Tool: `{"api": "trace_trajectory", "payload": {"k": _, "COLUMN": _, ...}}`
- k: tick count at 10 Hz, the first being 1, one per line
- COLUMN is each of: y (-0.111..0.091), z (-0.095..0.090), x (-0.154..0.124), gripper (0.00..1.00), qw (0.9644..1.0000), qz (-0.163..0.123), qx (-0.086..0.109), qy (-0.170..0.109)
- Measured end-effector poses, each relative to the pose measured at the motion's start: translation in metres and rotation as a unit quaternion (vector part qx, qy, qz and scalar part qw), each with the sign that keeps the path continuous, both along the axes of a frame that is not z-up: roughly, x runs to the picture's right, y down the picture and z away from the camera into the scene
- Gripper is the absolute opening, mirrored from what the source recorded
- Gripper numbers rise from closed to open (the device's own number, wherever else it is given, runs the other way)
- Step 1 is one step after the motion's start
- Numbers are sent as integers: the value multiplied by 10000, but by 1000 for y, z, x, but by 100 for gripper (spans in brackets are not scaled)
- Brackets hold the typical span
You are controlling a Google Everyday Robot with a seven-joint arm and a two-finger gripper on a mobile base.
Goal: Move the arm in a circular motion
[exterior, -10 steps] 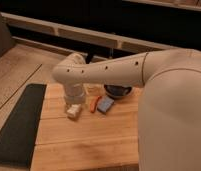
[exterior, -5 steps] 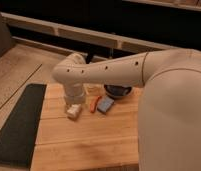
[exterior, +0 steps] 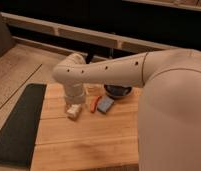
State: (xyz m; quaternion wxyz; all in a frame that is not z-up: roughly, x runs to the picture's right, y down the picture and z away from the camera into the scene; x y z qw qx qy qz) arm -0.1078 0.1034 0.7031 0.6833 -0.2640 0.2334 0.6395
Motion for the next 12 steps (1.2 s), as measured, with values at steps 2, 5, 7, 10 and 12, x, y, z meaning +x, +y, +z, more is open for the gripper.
{"api": "trace_trajectory", "payload": {"k": 2, "y": 0, "z": 0, "x": 0, "gripper": 65, "qw": 10000, "qz": -1, "qx": -2, "qy": 1}}
{"api": "trace_trajectory", "payload": {"k": 5, "y": -3, "z": 0, "x": 0, "gripper": 65, "qw": 10000, "qz": -27, "qx": 54, "qy": -9}}
{"api": "trace_trajectory", "payload": {"k": 7, "y": -33, "z": 6, "x": 0, "gripper": 65, "qw": 9991, "qz": -57, "qx": 418, "qy": 24}}
{"api": "trace_trajectory", "payload": {"k": 10, "y": -106, "z": 37, "x": 46, "gripper": 65, "qw": 9959, "qz": -16, "qx": 893, "qy": 125}}
{"api": "trace_trajectory", "payload": {"k": 12, "y": -126, "z": 44, "x": 69, "gripper": 65, "qw": 9946, "qz": 16, "qx": 1016, "qy": 214}}
